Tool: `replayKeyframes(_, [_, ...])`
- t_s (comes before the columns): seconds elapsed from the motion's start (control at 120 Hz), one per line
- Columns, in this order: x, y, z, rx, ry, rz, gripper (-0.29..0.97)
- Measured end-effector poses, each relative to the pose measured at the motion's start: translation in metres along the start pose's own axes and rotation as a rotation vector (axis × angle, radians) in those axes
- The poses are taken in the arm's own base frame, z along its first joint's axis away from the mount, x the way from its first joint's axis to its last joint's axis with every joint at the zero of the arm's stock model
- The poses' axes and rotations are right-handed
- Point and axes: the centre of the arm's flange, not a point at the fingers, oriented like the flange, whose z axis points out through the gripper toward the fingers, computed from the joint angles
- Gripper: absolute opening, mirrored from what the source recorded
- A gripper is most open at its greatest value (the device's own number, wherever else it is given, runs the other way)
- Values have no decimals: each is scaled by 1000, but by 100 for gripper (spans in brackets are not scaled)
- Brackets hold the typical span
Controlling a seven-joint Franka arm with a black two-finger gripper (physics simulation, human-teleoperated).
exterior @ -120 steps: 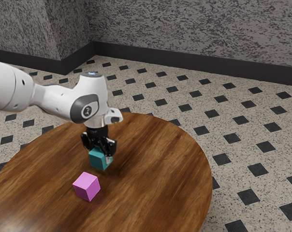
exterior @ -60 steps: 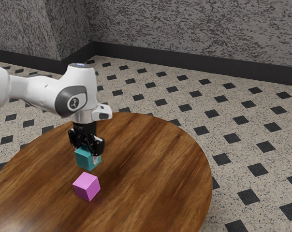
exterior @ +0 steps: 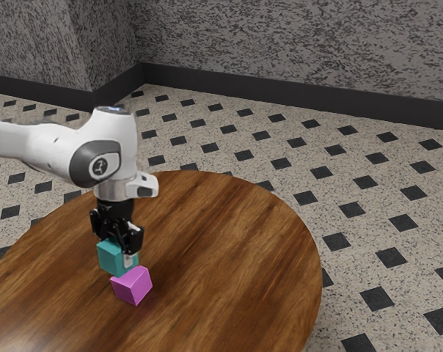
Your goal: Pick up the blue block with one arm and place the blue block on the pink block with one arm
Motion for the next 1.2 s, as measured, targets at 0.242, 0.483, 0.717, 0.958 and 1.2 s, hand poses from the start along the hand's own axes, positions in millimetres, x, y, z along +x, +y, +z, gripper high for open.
replayKeyframes(0.242, [-3, -1, 7, -2, -11, 13, 49])
replayKeyframes(0.483, [-2, -2, 10, -3, -16, 22, 62])
replayKeyframes(0.717, [-5, -2, -11, 2, 24, 29, 66])
replayKeyframes(0.958, [-9, -2, -116, 23, 215, 38, 67])
replayKeyframes(1.2, [-21, 36, -272, 71, 431, 106, 68])
